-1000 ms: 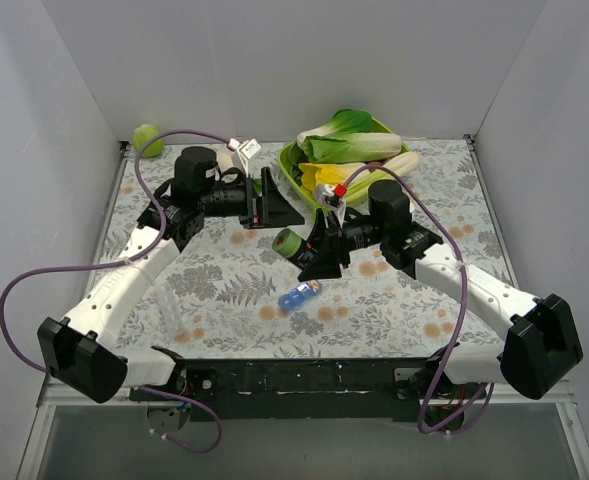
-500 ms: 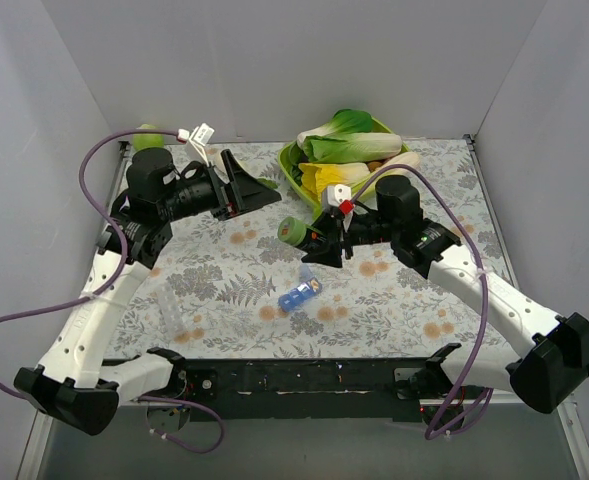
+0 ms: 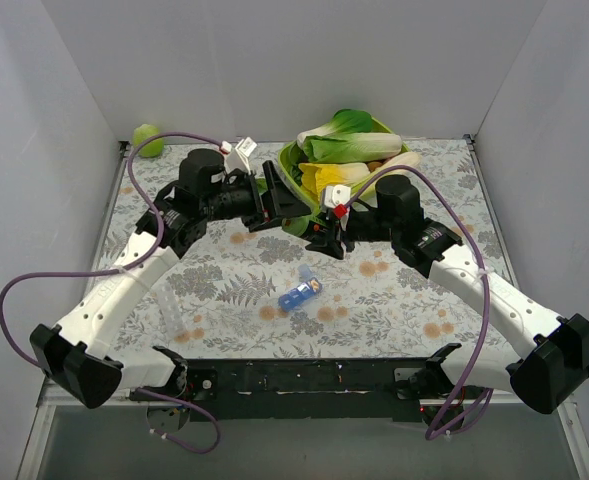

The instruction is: Sort the pills into containers

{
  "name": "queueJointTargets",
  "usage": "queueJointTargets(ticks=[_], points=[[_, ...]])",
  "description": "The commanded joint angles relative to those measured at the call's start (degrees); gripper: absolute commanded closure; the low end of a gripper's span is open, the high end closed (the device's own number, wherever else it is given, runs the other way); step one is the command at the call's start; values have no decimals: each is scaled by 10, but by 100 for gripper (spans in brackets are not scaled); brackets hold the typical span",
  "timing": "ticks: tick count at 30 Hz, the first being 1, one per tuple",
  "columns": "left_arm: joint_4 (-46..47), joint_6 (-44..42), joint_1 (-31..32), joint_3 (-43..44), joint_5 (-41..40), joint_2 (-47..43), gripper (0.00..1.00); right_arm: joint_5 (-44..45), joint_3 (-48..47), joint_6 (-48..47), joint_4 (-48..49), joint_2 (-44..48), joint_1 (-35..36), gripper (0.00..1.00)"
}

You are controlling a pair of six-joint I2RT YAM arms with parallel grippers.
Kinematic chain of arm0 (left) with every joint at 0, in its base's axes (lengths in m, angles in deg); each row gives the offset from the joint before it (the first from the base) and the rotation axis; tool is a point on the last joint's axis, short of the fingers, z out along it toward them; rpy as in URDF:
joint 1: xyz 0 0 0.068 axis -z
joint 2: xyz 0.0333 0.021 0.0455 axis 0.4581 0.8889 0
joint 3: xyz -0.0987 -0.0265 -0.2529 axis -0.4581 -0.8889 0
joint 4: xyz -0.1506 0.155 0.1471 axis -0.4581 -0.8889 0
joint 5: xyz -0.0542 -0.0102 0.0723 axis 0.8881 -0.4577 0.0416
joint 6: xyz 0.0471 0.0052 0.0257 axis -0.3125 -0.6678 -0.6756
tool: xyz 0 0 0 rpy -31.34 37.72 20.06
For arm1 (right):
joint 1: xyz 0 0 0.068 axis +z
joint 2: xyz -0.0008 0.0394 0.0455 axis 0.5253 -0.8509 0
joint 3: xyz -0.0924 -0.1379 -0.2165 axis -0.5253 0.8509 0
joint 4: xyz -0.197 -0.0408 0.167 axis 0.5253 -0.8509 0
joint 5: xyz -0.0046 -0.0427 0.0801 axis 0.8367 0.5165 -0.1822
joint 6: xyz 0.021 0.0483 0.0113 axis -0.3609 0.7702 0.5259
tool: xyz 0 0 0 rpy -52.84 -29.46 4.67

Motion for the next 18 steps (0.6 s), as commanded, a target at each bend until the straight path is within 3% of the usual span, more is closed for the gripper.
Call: queueJointTargets(ticks=[1,4,18], points=[[-30,-19,24,38,-45,22,19,5,-31,-6,10,0,3,98],[-50,-30,24,52,-51,35,28,7,-32,-6,7,-2,3,98],[-130,-31,25,83,-58,39,25,38,-38,-12,0,-14,3,98]])
